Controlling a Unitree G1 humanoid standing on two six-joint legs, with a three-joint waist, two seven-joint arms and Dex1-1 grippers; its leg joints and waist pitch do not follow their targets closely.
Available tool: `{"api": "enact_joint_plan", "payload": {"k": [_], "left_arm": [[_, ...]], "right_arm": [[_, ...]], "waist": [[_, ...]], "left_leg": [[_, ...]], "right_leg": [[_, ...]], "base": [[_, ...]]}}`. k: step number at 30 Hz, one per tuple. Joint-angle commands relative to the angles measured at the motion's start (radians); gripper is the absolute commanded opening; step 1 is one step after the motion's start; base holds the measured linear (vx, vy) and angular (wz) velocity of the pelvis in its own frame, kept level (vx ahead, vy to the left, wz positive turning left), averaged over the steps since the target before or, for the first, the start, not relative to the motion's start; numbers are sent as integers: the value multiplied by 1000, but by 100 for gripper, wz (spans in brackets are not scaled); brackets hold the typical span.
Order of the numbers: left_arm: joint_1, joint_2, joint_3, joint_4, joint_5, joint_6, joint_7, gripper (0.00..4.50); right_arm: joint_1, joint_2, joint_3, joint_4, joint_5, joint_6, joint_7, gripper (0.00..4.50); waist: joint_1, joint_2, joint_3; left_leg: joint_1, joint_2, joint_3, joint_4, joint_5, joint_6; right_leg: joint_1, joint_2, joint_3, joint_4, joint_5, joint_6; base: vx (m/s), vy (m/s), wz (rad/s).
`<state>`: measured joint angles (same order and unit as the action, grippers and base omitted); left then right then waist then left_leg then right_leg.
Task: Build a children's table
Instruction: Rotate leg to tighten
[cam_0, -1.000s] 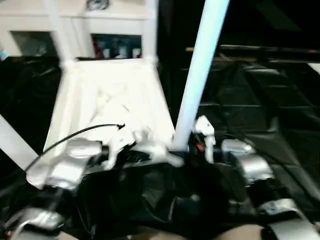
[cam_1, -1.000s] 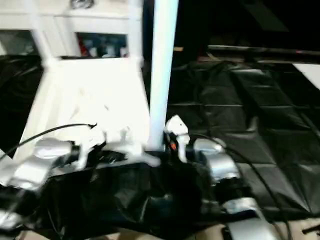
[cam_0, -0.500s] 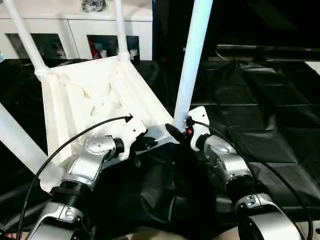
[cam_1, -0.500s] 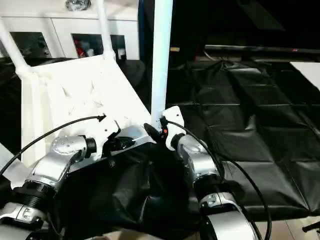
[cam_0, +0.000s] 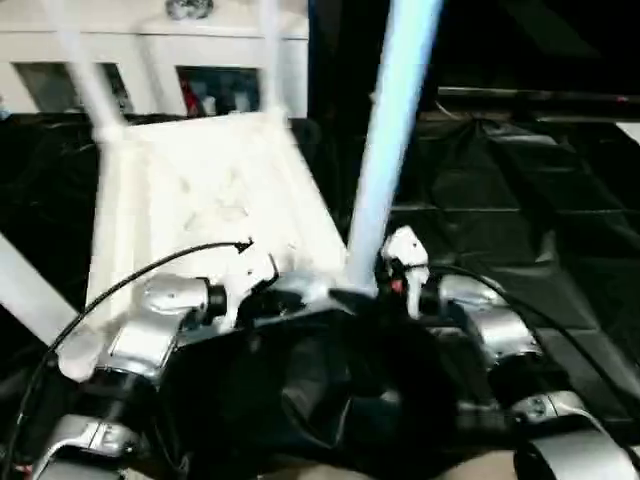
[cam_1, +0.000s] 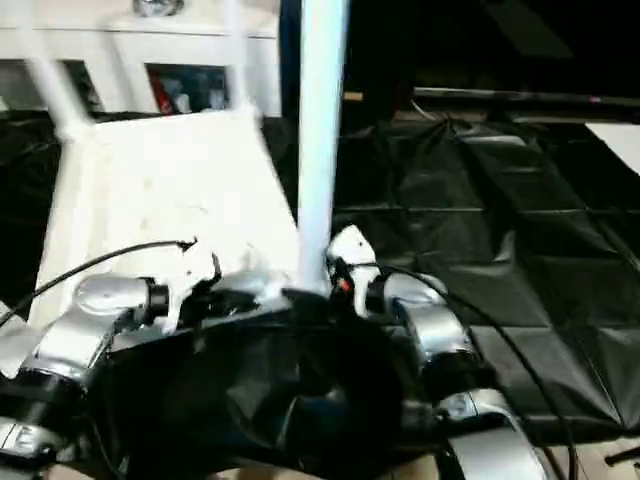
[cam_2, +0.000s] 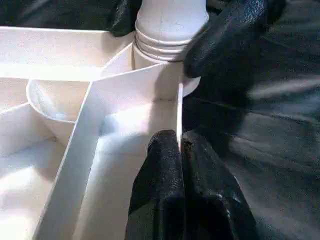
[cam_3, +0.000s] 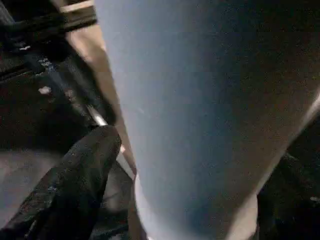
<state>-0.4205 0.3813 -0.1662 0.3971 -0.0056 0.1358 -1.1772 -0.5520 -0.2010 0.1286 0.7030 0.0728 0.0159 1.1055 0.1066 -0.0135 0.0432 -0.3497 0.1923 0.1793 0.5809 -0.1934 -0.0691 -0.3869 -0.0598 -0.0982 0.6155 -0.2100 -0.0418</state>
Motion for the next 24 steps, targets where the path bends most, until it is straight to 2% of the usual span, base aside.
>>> {"api": "enact_joint_plan", "payload": {"k": [1,3,5,8,9,11,17,20,21,22,23,24], "left_arm": [[-7,-9,-1,-39,-70,-30,-47,0],[-5,6,0,-40,-80,-21,-75,0],[-2,20,-2,-41,-88,-13,-101,0],[0,28,-4,-41,-91,-15,-113,0],[0,28,-4,-41,-91,-15,-113,0],[0,33,-3,-37,-94,-21,-118,0],[5,31,-2,-41,-98,-21,-113,0],[3,18,1,-41,-93,-17,-85,0],[-17,-14,6,-18,-65,-5,-7,0],[-17,-14,6,-18,-65,-5,-7,0],[-27,-29,9,-6,-52,2,29,0],[-40,-52,12,10,-40,4,74,0]], "right_arm": [[7,-3,63,-35,19,10,134,393],[5,-18,63,-38,26,18,166,393],[4,-29,68,-46,32,28,192,369],[4,-33,79,-52,32,37,207,359],[4,-33,79,-52,32,37,207,337],[9,-30,90,-64,32,49,219,320],[23,-17,95,-74,38,62,224,275],[33,1,90,-74,37,66,193,266],[28,43,69,-37,17,60,72,265],[28,43,69,-37,17,60,72,265],[23,63,59,-15,6,56,11,264],[13,89,48,24,-16,51,-82,264]], "waist": [[-1,-4,-55],[2,-5,-56],[3,-7,-56],[4,-8,-56],[5,-7,-56],[5,-10,-56],[6,-10,-56],[7,-10,-56],[7,-8,-56],[7,-4,-56],[3,-7,-54],[-1,-4,-49]], "left_leg": [[1,56,-13,-59,-103,88],[1,55,-13,-59,-99,90],[1,54,-13,-58,-92,91],[1,56,-13,-58,-85,90],[2,56,-13,-58,-85,88],[1,55,-13,-59,-83,86],[1,55,-14,-59,-85,81],[1,55,-14,-58,-77,83],[1,55,-14,-59,-79,82],[2,55,-14,-59,-81,79],[2,55,-16,-62,-99,66],[3,52,-17,-65,-125,51]], "right_leg": [[50,-99,68,-67,-117,-190],[50,-99,68,-65,-109,-192],[51,-99,68,-64,-101,-195],[50,-99,68,-63,-94,-199],[50,-100,68,-63,-98,-200],[50,-100,67,-63,-99,-198],[50,-100,68,-64,-111,-192],[51,-100,68,-62,-93,-193],[50,-101,68,-62,-96,-194],[48,-101,68,-63,-100,-194],[49,-102,68,-68,-127,-191],[47,-104,68,-77,-191,-179]], "base": [[0,0,0],[0,0,0],[0,0,0],[0,0,0],[0,0,0],[0,0,0],[0,0,0],[0,0,0],[0,0,0],[0,0,0],[0,0,0],[0,0,0]]}}
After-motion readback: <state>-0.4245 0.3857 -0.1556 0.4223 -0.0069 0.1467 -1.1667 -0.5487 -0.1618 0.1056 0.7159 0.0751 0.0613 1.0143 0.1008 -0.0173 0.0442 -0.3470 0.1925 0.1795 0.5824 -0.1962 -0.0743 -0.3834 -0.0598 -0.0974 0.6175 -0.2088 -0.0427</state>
